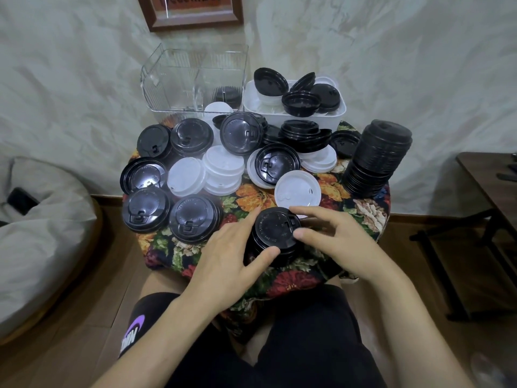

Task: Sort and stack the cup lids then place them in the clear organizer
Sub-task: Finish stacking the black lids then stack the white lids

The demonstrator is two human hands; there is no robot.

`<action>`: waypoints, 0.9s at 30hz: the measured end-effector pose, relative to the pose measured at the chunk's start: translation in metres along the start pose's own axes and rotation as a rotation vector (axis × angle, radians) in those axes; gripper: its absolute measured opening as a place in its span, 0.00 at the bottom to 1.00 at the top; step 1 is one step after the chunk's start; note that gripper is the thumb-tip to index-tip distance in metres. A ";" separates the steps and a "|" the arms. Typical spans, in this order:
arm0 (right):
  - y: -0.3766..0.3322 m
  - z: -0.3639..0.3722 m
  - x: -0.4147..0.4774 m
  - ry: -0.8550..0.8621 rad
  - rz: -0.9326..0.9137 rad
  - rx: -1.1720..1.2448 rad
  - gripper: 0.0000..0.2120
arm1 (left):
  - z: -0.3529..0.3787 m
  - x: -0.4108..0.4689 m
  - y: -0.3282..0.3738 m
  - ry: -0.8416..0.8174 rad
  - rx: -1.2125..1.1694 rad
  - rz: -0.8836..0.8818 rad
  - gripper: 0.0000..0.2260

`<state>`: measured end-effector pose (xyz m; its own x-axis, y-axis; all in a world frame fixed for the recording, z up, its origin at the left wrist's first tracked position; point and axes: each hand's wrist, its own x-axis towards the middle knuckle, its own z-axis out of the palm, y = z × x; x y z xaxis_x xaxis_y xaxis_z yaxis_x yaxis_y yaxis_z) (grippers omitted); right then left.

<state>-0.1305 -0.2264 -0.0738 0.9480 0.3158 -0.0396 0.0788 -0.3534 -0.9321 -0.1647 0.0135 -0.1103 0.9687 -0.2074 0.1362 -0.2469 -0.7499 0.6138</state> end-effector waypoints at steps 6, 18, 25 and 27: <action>0.012 -0.010 0.016 0.275 -0.066 -0.297 0.12 | -0.001 0.002 0.014 0.037 0.003 -0.076 0.38; 0.025 -0.020 0.021 0.242 0.009 -0.716 0.10 | 0.001 0.011 0.009 0.087 -0.052 -0.107 0.39; 0.015 -0.020 0.025 0.361 -0.055 -0.693 0.03 | 0.002 0.015 0.010 0.096 -0.064 -0.111 0.38; 0.014 -0.020 0.032 0.346 -0.041 -0.729 0.02 | 0.003 0.017 0.010 0.093 -0.059 -0.117 0.39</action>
<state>-0.0927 -0.2382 -0.0807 0.9724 0.0923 0.2143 0.1833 -0.8705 -0.4568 -0.1509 0.0010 -0.1042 0.9896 -0.0600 0.1304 -0.1329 -0.7265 0.6742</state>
